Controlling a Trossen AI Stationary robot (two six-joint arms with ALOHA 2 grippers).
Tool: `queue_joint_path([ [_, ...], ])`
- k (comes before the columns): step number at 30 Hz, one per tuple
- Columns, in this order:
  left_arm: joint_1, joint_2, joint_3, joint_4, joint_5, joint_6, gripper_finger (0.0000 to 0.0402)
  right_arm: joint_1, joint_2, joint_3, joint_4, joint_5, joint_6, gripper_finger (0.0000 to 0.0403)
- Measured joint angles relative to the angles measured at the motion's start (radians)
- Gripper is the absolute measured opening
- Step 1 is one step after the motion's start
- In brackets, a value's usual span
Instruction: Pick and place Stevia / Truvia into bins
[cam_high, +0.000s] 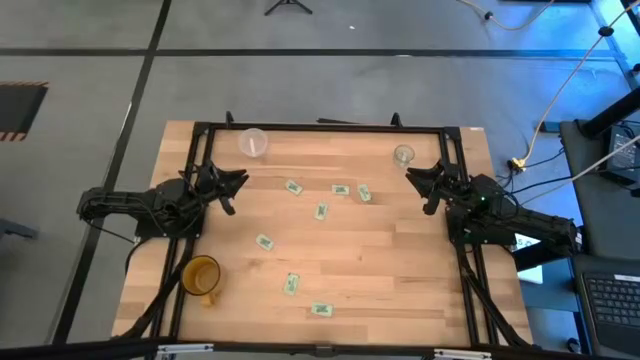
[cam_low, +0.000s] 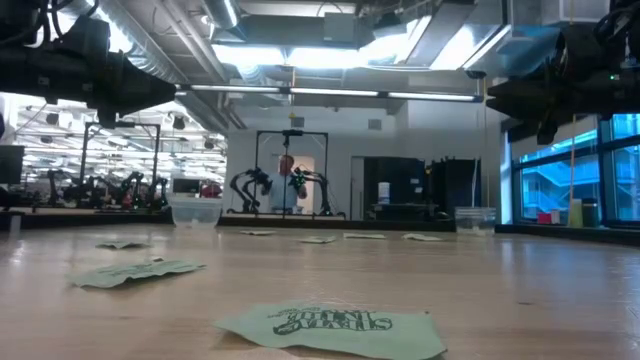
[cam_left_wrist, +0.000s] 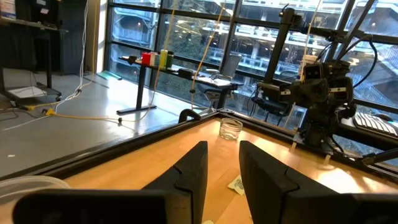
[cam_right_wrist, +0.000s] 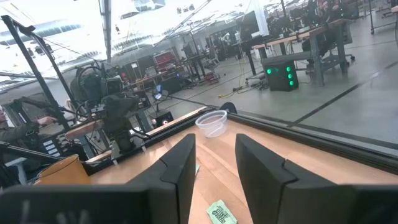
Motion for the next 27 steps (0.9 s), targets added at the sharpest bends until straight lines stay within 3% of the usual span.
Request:
queue_joint_path([
  [6, 0.0, 0.0, 0.0, 0.0, 0.0, 0.0, 0.0088, 0.0, 0.0, 0.0, 0.003, 0.001, -0.008, 0.0118],
  [20, 0.0, 0.0, 0.0, 0.0, -0.002, 0.001, 0.0088, 0.0, 0.0, 0.0, 0.003, 0.018, -0.209, 0.0118],
  [27, 0.0, 0.0, 0.0, 0.035, -0.097, 0.001, 0.0088, 0.0, 0.0, 0.0, 0.003, 0.019, -0.223, 0.0118],
])
